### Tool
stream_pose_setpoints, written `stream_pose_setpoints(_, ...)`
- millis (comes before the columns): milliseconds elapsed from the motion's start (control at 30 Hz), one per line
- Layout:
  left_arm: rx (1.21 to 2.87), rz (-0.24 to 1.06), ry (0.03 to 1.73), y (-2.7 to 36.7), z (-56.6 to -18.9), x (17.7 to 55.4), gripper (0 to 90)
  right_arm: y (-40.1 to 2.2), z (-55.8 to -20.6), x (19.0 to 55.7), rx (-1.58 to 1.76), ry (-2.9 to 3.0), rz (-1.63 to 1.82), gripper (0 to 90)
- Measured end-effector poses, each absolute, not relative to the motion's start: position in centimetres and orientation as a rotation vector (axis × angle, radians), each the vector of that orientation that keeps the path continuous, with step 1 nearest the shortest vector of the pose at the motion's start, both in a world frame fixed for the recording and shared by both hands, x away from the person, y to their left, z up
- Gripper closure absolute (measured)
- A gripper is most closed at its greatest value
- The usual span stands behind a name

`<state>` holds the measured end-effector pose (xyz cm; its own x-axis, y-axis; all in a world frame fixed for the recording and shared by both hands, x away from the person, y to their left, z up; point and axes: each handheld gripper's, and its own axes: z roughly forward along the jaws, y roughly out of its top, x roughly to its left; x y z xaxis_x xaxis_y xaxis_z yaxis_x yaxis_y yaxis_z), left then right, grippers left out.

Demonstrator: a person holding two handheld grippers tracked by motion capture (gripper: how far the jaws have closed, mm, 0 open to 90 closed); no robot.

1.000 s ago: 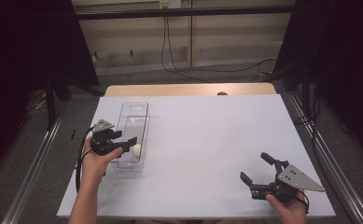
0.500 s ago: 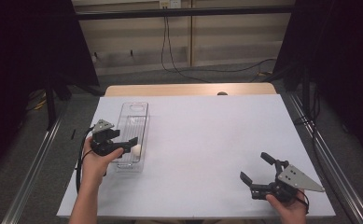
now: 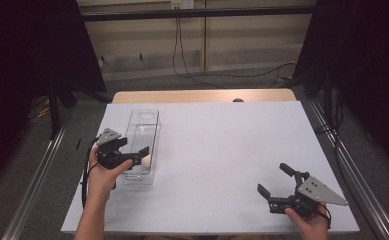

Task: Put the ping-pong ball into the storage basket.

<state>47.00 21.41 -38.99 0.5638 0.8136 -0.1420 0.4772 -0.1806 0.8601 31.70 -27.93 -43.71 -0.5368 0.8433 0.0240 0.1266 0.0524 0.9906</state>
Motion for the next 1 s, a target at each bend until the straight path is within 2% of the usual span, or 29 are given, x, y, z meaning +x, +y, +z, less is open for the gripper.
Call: stream_pose_setpoints(1000,1.796,0.437,0.902,21.2,-39.6,43.7,3.4,-28.0,-43.8,31.7,0.973,1.736,1.528,2.0)
